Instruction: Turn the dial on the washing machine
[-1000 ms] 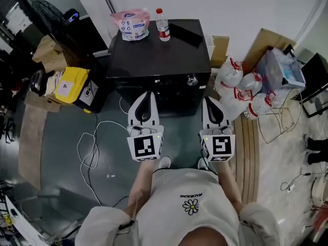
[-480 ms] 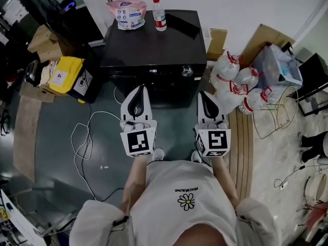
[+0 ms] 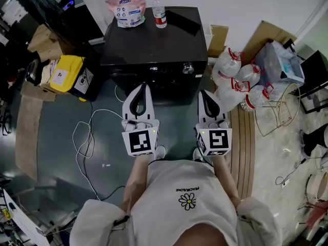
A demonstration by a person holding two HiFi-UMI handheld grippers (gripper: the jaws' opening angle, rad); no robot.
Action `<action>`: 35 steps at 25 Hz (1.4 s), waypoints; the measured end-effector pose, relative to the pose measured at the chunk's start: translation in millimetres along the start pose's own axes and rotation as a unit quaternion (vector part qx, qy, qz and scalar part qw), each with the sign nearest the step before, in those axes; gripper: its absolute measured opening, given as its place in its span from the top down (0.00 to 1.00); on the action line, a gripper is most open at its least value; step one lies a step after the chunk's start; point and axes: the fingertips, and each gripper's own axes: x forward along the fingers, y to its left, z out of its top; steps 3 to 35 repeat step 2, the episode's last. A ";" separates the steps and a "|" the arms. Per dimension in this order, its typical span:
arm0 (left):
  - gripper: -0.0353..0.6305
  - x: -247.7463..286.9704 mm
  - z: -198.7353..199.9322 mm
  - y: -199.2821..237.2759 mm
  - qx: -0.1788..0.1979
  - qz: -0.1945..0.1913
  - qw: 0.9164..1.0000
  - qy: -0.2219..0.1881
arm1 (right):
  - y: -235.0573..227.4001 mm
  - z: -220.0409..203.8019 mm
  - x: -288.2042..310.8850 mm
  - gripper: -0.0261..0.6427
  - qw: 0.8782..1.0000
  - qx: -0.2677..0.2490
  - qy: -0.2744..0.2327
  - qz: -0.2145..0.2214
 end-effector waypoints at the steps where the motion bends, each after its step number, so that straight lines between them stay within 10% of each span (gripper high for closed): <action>1: 0.95 0.1 -0.4 0.9 -0.001 0.001 1.000 0.001 | 0.1 -0.3 0.5 0.96 1.000 0.000 0.000 0.000; 35: 0.95 0.2 -0.8 1.8 -0.001 0.001 1.000 0.002 | 0.3 -0.7 1.0 0.96 1.000 0.001 0.001 0.000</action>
